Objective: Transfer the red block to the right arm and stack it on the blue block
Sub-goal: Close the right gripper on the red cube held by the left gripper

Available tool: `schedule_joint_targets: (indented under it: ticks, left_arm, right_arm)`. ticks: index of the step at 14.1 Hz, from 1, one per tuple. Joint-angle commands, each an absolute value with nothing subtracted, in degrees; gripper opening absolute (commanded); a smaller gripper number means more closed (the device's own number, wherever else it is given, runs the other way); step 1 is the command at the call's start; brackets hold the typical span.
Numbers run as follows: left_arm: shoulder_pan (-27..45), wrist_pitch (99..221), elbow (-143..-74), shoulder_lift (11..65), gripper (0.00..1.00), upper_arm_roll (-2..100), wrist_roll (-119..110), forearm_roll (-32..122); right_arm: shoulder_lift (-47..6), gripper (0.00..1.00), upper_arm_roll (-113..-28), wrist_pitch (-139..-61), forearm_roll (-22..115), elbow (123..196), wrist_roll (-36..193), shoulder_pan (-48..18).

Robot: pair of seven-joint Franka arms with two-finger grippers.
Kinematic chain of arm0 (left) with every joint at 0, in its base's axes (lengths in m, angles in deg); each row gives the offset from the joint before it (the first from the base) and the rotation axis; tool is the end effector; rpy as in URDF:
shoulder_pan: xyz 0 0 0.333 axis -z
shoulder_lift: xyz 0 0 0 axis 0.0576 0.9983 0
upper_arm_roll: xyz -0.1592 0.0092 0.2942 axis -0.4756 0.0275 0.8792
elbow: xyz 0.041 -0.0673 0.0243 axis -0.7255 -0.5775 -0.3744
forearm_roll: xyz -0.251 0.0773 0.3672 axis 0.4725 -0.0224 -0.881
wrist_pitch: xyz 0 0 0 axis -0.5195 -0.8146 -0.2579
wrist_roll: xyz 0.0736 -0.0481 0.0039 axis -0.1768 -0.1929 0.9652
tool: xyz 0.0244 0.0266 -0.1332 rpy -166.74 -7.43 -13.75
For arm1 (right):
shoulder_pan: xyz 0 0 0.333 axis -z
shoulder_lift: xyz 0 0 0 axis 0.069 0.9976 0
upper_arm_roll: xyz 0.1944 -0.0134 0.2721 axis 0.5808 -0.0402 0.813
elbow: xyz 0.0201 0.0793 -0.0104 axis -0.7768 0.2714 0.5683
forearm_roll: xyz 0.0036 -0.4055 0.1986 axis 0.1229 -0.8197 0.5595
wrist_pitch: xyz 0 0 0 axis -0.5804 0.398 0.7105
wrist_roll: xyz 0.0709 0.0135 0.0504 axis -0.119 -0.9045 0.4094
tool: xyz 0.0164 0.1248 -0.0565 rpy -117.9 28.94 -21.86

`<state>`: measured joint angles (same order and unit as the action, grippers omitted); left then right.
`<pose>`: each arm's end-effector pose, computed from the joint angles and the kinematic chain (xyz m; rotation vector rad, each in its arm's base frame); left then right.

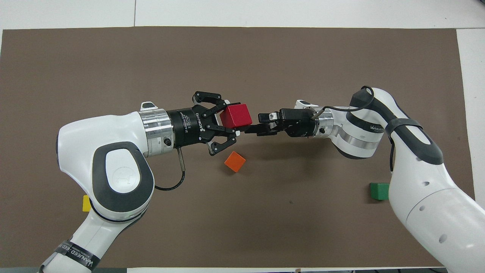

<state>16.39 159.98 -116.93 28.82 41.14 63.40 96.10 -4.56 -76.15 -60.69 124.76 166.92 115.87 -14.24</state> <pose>0.5537 -0.3534 0.4540 1.3213 1.7480 -0.8496 0.6144 0.2728 0.2663 -1.1886 0.0257 0.1588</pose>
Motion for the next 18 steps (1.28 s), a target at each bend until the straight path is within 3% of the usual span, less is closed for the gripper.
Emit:
schedule_joint_targets:
  ticks: [1, 10, 18]
  left_arm:
    - [16.74, 160.85, -118.12, 27.92, 0.0, 41.35, 63.87, 97.33]
    - [16.74, 160.68, -118.47, 27.75, 0.0, 41.35, 63.86, 97.33]
    - [16.82, 160.76, -118.47, 27.75, 0.0, 41.35, 63.86, 97.33]
  right_arm:
    - [-5.02, 1.0, -75.87, -59.91, 125.4, 167.62, 113.26, -14.15]
    - [-5.11, 1.0, -75.26, -59.82, 128.04, 166.83, 109.03, -15.12]
    - [-4.4, 1.0, -73.68, -64.99, 129.09, 162.0, 106.04, -15.03]
